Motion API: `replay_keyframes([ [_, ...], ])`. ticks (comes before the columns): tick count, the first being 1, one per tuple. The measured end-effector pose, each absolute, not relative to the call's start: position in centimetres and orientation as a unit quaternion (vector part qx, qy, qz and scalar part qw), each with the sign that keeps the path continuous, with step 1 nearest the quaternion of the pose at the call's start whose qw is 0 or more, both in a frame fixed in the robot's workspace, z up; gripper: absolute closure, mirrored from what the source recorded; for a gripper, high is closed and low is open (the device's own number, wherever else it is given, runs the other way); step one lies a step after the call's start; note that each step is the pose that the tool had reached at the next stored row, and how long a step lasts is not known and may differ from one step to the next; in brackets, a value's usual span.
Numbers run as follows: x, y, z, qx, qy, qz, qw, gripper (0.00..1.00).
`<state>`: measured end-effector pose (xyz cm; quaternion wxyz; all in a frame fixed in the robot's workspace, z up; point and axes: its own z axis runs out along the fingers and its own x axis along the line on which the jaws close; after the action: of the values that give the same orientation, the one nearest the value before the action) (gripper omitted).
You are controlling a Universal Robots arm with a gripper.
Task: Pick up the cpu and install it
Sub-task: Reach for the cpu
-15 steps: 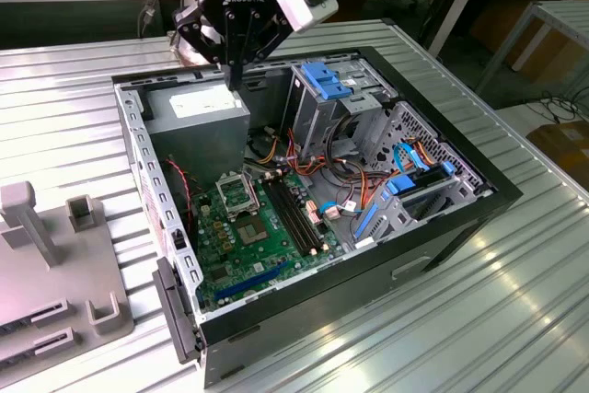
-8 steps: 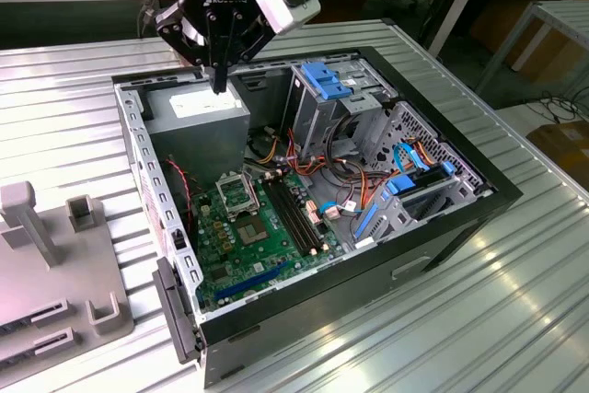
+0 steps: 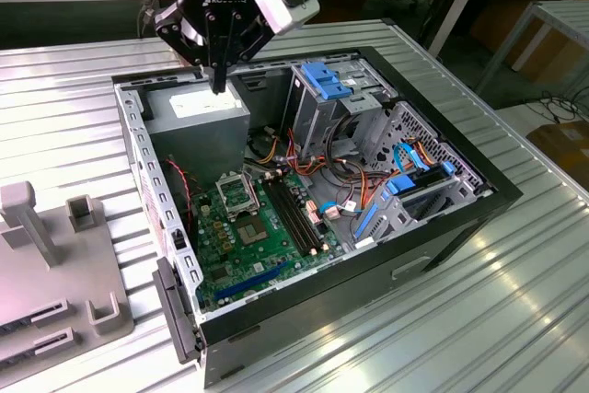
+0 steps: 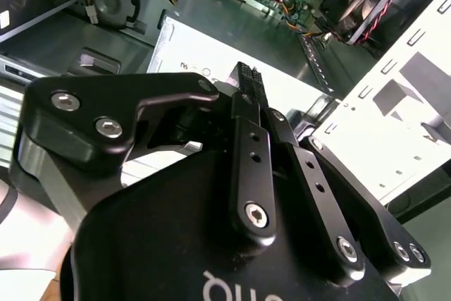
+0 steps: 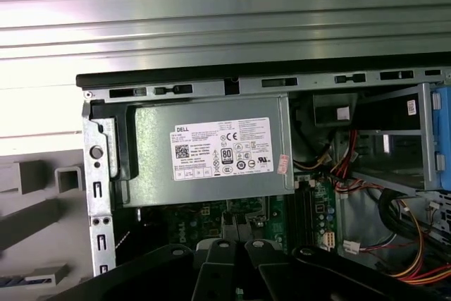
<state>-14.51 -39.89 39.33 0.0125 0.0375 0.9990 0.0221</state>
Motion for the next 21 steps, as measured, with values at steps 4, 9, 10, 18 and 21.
replay_keyframes([
  [4,-14.9,-39.9,39.3,0.037,0.999,0.022,0.013,0.89],
  [9,-15.6,-39.9,39.3,0.037,0.999,0.022,0.012,0.89],
  [10,-15.8,-39.9,39.3,0.037,0.999,0.022,0.012,0.89],
  [18,-16.8,-39.9,39.3,0.037,0.999,0.022,0.012,0.89],
  [21,-17.1,-39.9,39.3,0.037,0.999,0.022,0.012,0.89],
])
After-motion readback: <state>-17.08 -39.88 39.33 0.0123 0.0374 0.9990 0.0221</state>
